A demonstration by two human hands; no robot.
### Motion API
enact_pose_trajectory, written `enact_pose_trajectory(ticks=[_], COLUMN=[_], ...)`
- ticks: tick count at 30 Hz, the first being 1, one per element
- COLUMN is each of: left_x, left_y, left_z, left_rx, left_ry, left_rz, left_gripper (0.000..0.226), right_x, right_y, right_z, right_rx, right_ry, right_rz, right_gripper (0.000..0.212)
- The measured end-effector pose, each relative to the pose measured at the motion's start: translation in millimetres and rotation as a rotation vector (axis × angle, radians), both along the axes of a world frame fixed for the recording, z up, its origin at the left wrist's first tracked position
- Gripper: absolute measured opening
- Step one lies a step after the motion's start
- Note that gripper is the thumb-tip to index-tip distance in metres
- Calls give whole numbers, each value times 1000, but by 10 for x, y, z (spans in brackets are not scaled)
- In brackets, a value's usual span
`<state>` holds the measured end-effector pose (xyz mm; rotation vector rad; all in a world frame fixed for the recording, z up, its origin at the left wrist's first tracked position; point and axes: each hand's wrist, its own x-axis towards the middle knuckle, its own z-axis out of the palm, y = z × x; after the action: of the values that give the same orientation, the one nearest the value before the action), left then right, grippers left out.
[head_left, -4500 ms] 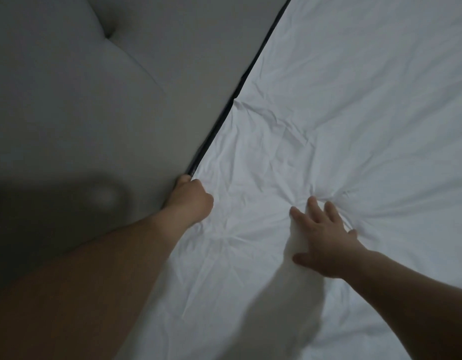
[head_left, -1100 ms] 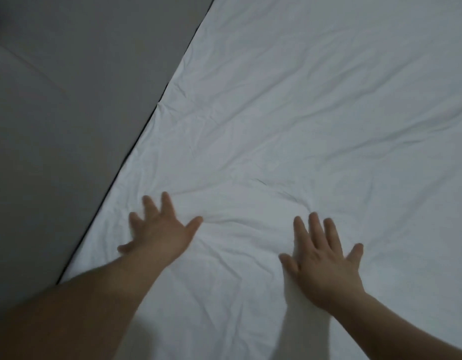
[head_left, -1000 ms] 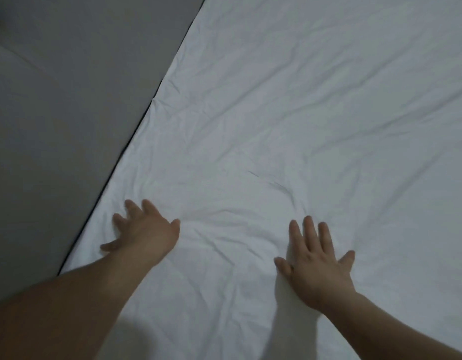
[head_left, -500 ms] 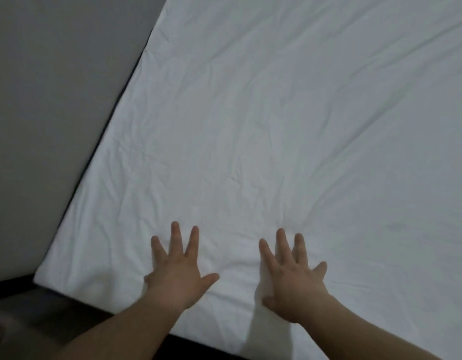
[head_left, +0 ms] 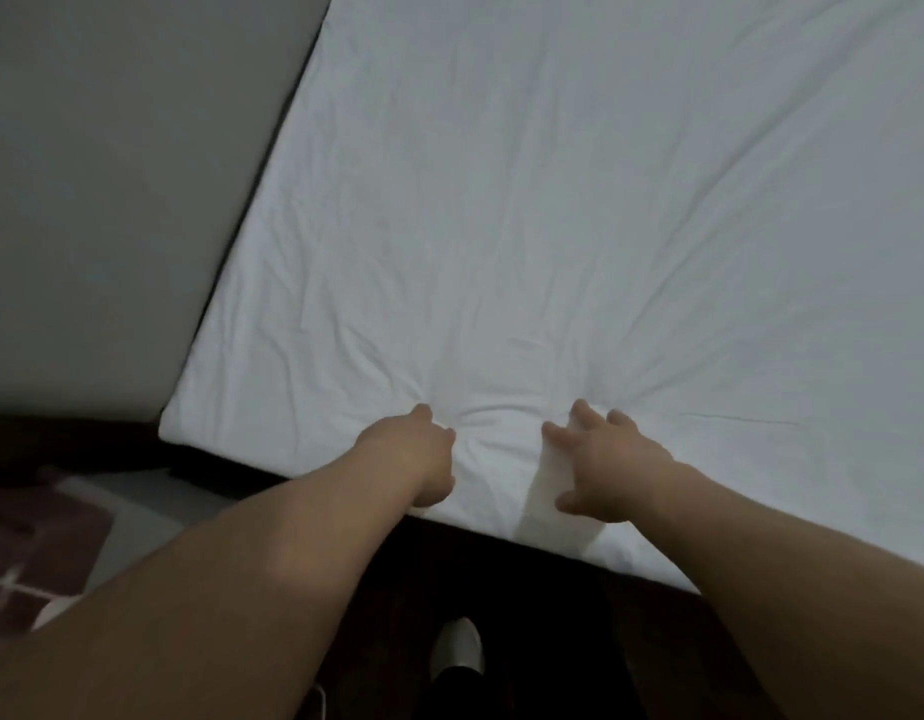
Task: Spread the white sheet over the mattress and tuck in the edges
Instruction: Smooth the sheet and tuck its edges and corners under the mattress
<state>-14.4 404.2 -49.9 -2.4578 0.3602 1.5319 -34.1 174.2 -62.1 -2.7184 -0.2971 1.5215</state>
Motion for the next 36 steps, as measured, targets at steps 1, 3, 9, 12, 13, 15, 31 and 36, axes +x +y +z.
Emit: enact_pose_trajectory(ticks=[1, 3, 9, 12, 13, 15, 31, 36], left_x=[1, -9, -374, -528, -609, -677, -1340, -1787], left_y=[40, 107, 560, 700, 734, 765, -612, -1802], left_z=[185, 554, 1934, 2557, 2855, 3102, 4644, 4839], left_rx=[10, 24, -172, -202, -209, -235, -335, -351], left_ry=[35, 70, -167, -200, -233, -309, -574, -600], left_rz=[-30, -75, 58, 59, 50, 38, -161, -295], left_gripper=[59, 53, 50, 53, 53, 55, 60, 59], right_x=[-22, -59, -498, -734, -853, -975, -2093, -2896], right_y=[62, 108, 153, 159, 155, 143, -918, -1954], right_z=[188, 531, 1825, 2394, 2705, 2935, 4576, 4742], right_rx=[-9, 10, 107, 128, 118, 120, 190, 189], right_ry=[27, 60, -252, -339, -370, -409, -693, -727], right_rz=[18, -25, -247, -346, -379, -410, -541, -638], right_gripper=[74, 61, 48, 43, 42, 38, 33, 34])
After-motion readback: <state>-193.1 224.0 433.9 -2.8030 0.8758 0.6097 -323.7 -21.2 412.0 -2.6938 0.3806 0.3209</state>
